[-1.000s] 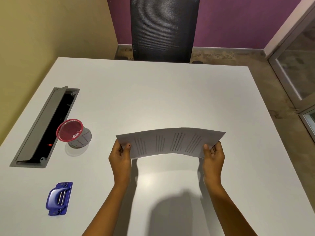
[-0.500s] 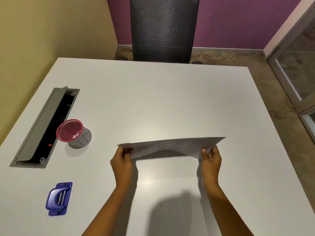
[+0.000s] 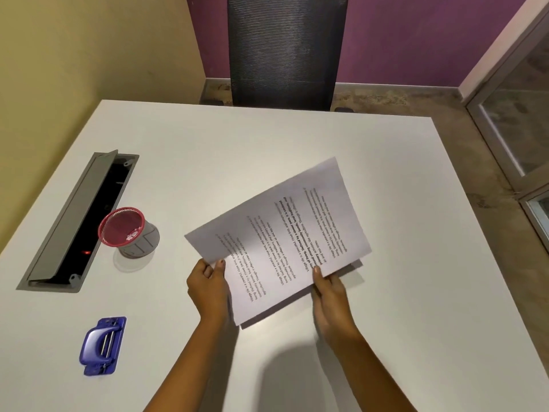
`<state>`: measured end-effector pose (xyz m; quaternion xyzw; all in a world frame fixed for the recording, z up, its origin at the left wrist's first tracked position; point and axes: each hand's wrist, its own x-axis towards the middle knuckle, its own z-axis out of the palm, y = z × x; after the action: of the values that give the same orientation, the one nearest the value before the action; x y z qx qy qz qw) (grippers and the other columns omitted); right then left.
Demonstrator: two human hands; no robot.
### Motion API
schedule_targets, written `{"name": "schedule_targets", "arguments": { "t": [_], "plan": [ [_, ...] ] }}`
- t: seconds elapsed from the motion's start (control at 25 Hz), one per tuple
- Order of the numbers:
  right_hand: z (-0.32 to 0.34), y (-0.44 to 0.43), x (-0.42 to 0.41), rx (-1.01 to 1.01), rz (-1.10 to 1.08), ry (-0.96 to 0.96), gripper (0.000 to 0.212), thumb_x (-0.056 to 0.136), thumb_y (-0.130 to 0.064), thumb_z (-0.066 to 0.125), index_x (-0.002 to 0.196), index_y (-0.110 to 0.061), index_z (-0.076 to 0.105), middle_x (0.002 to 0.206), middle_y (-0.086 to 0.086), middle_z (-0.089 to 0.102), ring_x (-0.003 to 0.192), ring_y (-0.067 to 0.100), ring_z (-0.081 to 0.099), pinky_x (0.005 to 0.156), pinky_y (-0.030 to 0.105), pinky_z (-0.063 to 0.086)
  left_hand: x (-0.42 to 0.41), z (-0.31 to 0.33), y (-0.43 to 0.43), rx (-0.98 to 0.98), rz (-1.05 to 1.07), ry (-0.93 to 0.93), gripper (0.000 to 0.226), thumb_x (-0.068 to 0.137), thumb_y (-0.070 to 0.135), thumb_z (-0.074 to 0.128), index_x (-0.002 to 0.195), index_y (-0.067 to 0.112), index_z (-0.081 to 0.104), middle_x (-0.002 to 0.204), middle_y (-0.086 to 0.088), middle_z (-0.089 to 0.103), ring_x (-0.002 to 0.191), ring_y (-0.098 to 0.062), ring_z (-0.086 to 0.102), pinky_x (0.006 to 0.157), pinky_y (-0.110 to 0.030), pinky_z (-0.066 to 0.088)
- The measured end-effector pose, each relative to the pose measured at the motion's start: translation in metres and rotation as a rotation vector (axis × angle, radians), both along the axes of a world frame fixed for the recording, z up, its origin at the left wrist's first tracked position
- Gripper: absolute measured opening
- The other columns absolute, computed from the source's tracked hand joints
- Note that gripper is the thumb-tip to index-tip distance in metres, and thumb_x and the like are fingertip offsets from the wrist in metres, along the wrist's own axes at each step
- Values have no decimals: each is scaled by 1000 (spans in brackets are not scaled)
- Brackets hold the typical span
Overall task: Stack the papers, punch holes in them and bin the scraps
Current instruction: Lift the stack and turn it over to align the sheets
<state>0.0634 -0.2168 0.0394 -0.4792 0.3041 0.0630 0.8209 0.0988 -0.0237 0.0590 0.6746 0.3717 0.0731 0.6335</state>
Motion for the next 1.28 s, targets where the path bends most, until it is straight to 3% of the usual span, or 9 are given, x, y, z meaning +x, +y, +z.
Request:
{"name": "schedule_targets", "arguments": {
  "t": [0.16, 0.28, 0.4, 0.56, 0.68, 0.76, 0.96, 1.16, 1.28],
  "plan": [
    [13, 15, 16, -289, 77, 64, 24, 98, -18, 54, 121, -26, 57, 119, -1, 68, 113, 20, 63, 105, 42, 47, -9, 1, -9, -244, -1, -15, 12, 96, 4, 54, 93, 12, 62, 83, 7, 69, 72, -9, 64, 70, -23, 50],
    [30, 5, 32, -431, 68, 56, 24, 97, -12, 53, 118, -22, 59, 114, 3, 70, 104, 21, 66, 97, 40, 52, -12, 6, 2, -281, -47, -104, 14, 98, 12, 53, 84, 13, 52, 60, 17, 63, 54, -1, 58, 55, -17, 49],
    [44, -16, 42, -521, 119, -7, 23, 95, -1, 53, 105, -19, 63, 100, -2, 71, 84, 5, 69, 77, 19, 55, -5, 12, 27, -343, -60, -193, 12, 101, 18, 49, 108, 17, 58, 75, 11, 75, 63, -1, 68, 55, -13, 53],
    [58, -35, 47, -625, 258, -89, 25, 94, 3, 51, 93, -17, 65, 81, -12, 67, 58, -13, 62, 53, 1, 43, 12, 24, 50, -181, -524, -169, 24, 99, 27, 48, 119, 20, 59, 99, -1, 76, 74, -15, 67, 67, -18, 55],
    [64, -33, 48, -644, 200, -156, 19, 96, -4, 50, 101, -17, 63, 89, -14, 67, 67, -15, 64, 55, 2, 46, 27, 36, 37, -24, -638, -184, 16, 96, 15, 56, 111, 14, 62, 99, -7, 73, 85, -22, 67, 72, -22, 57],
    [69, -26, 47, -633, 120, -210, 21, 97, -8, 51, 102, -24, 64, 90, -19, 69, 75, -14, 65, 57, 4, 48, 30, 45, 21, 6, -598, -277, 10, 93, 19, 61, 102, 20, 66, 98, 8, 76, 91, -14, 71, 74, -19, 56],
    [72, -16, 40, -559, -87, -322, 31, 94, -10, 58, 103, -40, 63, 98, -28, 71, 92, -5, 67, 67, 7, 51, 31, 56, -7, 8, -416, -521, 13, 93, 18, 62, 90, 31, 64, 84, 21, 71, 75, 6, 62, 68, -8, 48],
    [57, -18, 33, -609, -86, -288, 32, 95, -11, 57, 88, -41, 62, 96, -22, 71, 91, 3, 67, 76, 20, 53, 20, 42, -16, 63, -383, -443, 34, 94, 17, 61, 95, 51, 64, 94, 22, 71, 90, 1, 65, 80, -16, 51],
    [55, -18, 31, -609, -108, -303, 32, 95, -12, 57, 89, -42, 64, 97, -21, 71, 91, 1, 67, 75, 16, 53, 14, 38, -16, 86, -356, -438, 30, 92, 24, 61, 93, 54, 62, 91, 25, 69, 85, 2, 61, 80, -18, 51]
  ]
}}
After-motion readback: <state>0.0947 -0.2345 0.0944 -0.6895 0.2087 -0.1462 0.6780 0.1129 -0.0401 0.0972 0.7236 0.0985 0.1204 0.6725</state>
